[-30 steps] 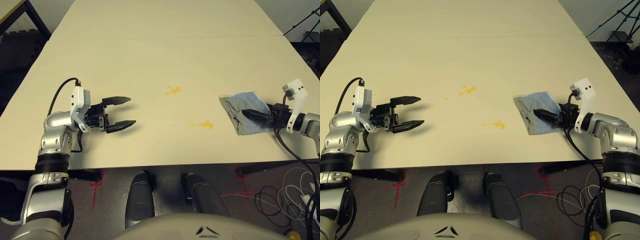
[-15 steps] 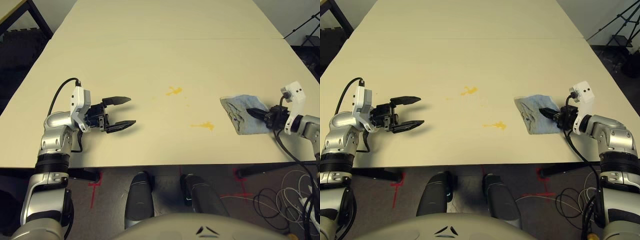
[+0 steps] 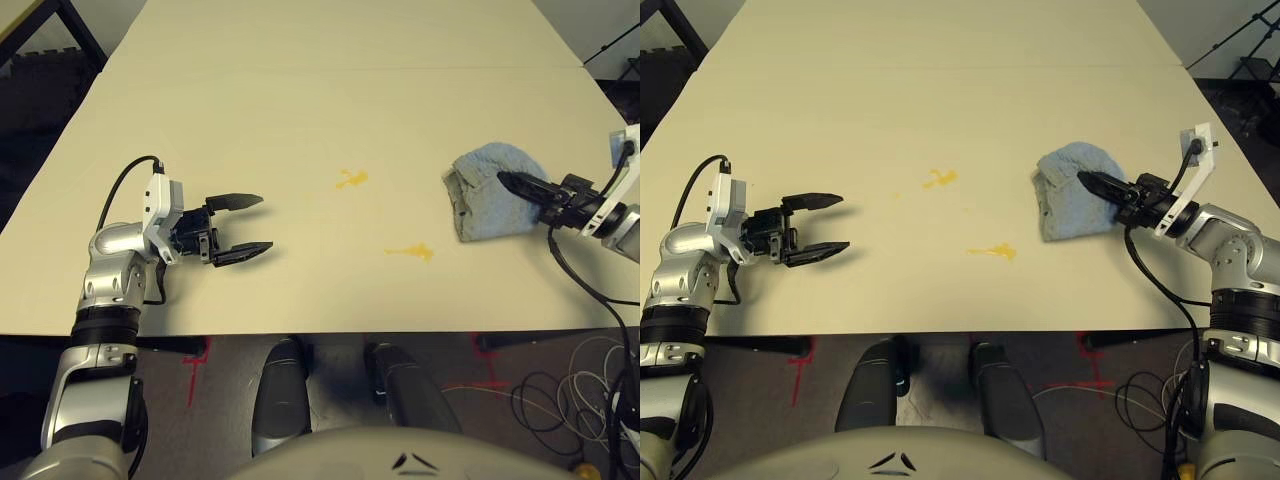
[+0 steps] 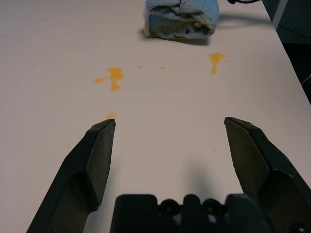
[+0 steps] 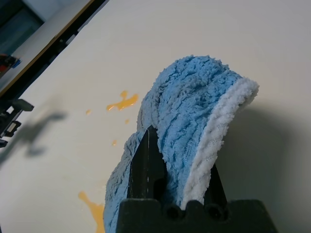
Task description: Wipe the water off the table with a rag.
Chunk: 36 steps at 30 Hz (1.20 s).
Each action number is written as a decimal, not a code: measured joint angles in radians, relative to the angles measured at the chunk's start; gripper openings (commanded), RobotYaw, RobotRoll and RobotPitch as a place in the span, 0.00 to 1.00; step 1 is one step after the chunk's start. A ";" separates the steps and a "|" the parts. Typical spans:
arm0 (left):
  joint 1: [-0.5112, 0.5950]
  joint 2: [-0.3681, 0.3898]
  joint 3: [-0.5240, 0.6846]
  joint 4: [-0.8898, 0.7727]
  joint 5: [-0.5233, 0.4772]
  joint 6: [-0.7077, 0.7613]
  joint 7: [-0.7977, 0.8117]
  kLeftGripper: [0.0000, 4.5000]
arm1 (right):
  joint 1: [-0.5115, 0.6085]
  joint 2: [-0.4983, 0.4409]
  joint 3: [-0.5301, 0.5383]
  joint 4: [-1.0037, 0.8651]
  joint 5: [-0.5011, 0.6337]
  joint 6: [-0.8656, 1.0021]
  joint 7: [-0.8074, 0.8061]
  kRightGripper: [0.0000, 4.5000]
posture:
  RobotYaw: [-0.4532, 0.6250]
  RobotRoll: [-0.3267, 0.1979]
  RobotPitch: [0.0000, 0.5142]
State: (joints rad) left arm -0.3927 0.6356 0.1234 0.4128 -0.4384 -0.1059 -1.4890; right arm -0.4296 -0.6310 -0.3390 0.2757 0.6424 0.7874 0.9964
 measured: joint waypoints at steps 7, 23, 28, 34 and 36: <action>0.008 0.002 -0.001 -0.001 0.000 -0.001 0.000 1.00 | 0.052 0.037 0.105 -0.063 -0.020 0.025 -0.020 0.02 | 0.55 0.62 0.38; 0.013 0.008 -0.008 -0.002 0.000 -0.016 -0.001 1.00 | 0.041 0.173 0.283 -0.157 -0.067 0.046 -0.045 0.02 | 0.56 0.62 0.39; 0.015 0.009 -0.008 -0.004 0.000 -0.016 -0.001 1.00 | 0.004 0.237 0.334 -0.169 -0.075 0.075 -0.059 0.02 | 0.57 0.62 0.39; 0.024 0.009 -0.008 -0.009 0.000 -0.016 -0.001 1.00 | -0.017 0.304 0.409 -0.200 -0.096 0.084 -0.075 0.02 | 0.58 0.62 0.39; 0.026 0.009 -0.008 -0.010 0.000 -0.016 -0.001 1.00 | -0.019 0.325 0.423 -0.208 -0.104 0.084 -0.082 0.02 | 0.57 0.62 0.39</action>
State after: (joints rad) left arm -0.3664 0.6442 0.1149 0.4031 -0.4384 -0.1215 -1.4899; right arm -0.4489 -0.3064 0.0841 0.0680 0.5386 0.8713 0.9141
